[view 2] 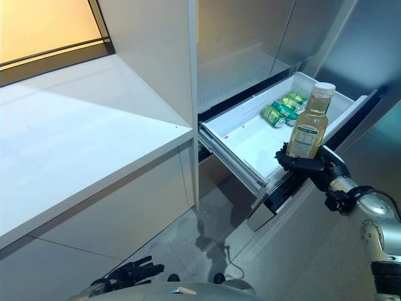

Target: Put drinks into fridge and close the fridge

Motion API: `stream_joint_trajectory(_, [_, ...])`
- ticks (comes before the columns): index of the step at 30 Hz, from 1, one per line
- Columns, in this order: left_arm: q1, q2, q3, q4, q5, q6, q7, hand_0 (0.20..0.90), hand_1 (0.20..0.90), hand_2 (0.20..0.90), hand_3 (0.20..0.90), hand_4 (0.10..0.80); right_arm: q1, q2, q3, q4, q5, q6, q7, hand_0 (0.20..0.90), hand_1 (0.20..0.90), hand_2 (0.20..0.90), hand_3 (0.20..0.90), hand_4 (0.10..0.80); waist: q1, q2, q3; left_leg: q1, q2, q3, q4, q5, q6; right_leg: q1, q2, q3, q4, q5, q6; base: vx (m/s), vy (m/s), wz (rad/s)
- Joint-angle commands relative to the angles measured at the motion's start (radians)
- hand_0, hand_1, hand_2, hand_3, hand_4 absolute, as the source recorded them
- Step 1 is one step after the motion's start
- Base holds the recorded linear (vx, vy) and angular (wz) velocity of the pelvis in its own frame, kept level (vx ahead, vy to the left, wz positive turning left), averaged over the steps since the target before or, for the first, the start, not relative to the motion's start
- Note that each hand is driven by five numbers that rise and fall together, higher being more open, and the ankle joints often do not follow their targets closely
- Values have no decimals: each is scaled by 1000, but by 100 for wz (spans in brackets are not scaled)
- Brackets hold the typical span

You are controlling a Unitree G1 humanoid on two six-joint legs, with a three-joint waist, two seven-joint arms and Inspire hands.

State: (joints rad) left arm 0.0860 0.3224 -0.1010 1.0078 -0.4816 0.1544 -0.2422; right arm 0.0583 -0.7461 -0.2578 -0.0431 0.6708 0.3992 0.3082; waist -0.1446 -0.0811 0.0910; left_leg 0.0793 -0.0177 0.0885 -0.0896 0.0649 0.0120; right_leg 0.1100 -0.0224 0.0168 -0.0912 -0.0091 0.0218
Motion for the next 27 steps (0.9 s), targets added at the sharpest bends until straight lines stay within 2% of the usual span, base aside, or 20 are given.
stream_joint_trajectory(1, [-31, 20, 13, 35, -38, -36, -16, 900, 900, 900, 900, 800, -45, -75, -111, -66, 3, -124, -15, 300, 300, 300, 200, 100, 13, -2, -12, 29, -18, 4, 9, -123, 14, -72, 25, -17, 65, 16, 65, 0, 0, 0])
stream_joint_trajectory(7, [-41, 22, -13, 21, -44, -17, -5, 900, 900, 900, 900, 800, -169, -181, -51, -74, -11, -180, -38, 300, 300, 300, 200, 100, 33, -8, -14, 30, -19, -5, 10, -124, 11, -66, 27, -19, 56, 18, 64, 0, 0, 0])
stream_joint_trajectory(14, [-51, 17, -48, 27, -36, -11, 18, 900, 900, 900, 900, 800, -451, -290, 133, 35, -16, -146, -39, 300, 300, 300, 200, 100, 82, -30, -24, 26, -16, -24, 13, -122, 6, -51, 23, -41, 47, 16, 61, 37, -19, -2])
stream_joint_trajectory(19, [-52, 11, -62, 39, -20, -3, 37, 900, 900, 900, 900, 800, -659, -291, 285, 186, -73, -118, -18, 300, 300, 300, 200, 100, 121, -42, -34, 25, -16, -41, 16, -120, 3, -38, 18, -65, 42, 12, 56, 79, -22, 7])
stream_joint_trajectory(27, [-54, 15, -73, 57, 1, 12, 41, 900, 900, 900, 900, 800, -839, -278, 426, 387, -149, -58, 16, 300, 300, 300, 200, 100, 163, -52, -39, 25, -15, -60, 19, -119, -2, -24, 11, -93, 40, 8, 53, 87, -15, 14])
